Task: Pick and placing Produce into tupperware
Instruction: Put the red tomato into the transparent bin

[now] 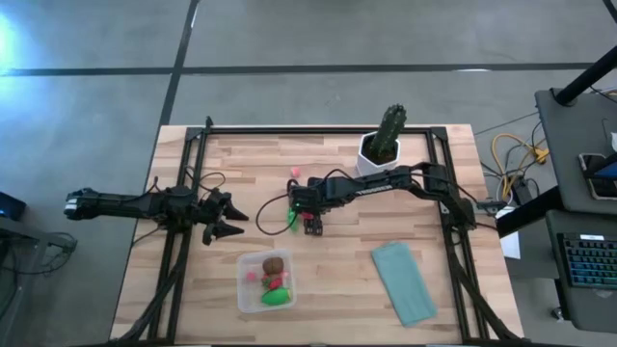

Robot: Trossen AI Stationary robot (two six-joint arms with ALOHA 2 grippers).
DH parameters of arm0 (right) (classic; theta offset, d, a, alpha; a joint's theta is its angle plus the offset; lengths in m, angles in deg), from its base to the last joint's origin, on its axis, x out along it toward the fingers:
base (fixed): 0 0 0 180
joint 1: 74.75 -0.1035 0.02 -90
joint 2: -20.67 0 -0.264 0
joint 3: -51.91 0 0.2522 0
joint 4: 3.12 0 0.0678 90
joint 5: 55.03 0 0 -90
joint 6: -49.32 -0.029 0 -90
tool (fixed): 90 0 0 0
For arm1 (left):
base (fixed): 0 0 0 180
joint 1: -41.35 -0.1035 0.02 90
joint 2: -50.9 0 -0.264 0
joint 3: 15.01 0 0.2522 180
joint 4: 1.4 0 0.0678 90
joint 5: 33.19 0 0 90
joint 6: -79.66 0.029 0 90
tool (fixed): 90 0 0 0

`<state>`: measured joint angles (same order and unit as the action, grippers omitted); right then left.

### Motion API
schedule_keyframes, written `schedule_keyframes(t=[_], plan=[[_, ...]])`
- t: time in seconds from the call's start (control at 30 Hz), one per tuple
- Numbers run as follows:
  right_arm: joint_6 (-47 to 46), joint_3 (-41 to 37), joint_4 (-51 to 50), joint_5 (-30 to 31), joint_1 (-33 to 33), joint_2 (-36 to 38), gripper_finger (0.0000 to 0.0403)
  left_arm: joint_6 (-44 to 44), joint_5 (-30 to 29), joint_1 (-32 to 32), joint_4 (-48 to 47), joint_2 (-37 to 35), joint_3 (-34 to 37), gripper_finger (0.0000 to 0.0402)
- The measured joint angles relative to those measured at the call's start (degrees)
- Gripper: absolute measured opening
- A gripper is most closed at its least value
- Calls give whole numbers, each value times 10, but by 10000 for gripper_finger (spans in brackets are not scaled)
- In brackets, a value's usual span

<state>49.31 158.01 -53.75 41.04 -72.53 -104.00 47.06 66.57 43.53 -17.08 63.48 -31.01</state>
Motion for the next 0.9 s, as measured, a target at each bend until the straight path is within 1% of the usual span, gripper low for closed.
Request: schedule_keyframes(t=[0.1, 0.2, 0.33, 0.47, 0.6, 0.7, 0.8, 0.9], plan=[[0, 0, -2, 1, 1, 0, 298, 0, 0, 0, 0, 0, 0, 246], [0, 0, -2, 18, 1, -1, 289, 0, 0, 0, 0, 0, 0, 246], [0, 0, -2, 25, 1, -1, 270, 0, 0, 0, 0, 0, 0, 246], [0, 0, -2, 25, 1, -1, 250, 0, 0, 0, 0, 0, 0, 246], [-14, 6, -10, 12, 1, -1, 246, 0, 0, 0, 0, 0, 0, 246], [-34, 30, -37, 4, -2, -1, 255, 0, 0, 0, 0, 0, 0, 246], [-49, 74, -79, -12, -8, 1, 260, 0, 0, 0, 0, 0, 0, 246], [-61, 135, -114, -50, -20, 3, 259, 0, 0, 0, 0, 0, 0, 246]])
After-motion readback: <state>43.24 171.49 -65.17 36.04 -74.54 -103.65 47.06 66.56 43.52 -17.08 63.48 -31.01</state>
